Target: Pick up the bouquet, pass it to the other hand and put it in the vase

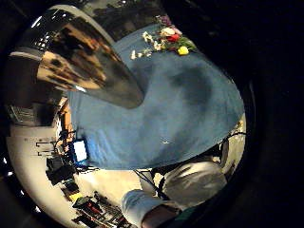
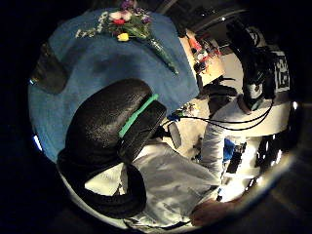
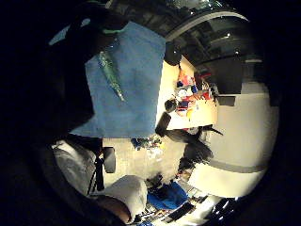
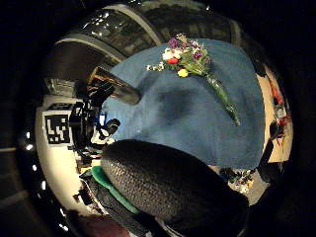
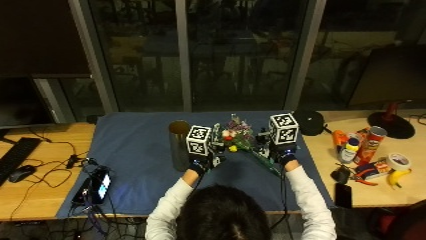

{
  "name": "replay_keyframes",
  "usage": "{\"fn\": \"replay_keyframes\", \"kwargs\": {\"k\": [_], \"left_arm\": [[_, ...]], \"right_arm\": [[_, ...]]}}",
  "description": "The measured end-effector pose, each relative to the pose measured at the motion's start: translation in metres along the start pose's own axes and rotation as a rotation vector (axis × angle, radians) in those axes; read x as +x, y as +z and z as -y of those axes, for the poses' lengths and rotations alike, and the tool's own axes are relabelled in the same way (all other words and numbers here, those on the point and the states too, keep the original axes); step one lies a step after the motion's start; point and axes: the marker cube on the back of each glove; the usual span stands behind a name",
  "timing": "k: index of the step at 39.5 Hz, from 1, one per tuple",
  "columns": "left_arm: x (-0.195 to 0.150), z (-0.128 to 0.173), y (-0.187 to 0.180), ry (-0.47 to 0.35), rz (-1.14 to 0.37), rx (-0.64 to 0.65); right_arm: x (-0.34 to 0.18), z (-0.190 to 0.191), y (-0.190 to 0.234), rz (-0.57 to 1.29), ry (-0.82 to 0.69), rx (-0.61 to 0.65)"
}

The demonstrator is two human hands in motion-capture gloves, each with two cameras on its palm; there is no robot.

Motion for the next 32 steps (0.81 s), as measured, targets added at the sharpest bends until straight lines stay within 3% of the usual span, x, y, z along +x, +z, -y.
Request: {"fn": "replay_keyframes", "kwargs": {"k": [12, 32], "left_arm": [[-0.001, -0.006, -0.008, 0.006, 0.001, 0.021], [0.0, 0.001, -0.011, 0.018, -0.029, 0.023]], "right_arm": [[0.004, -0.012, -0.011, 0.027, 0.007, 0.078], [0.019, 0.006, -0.01, 0.053, 0.085, 0.004]]}}
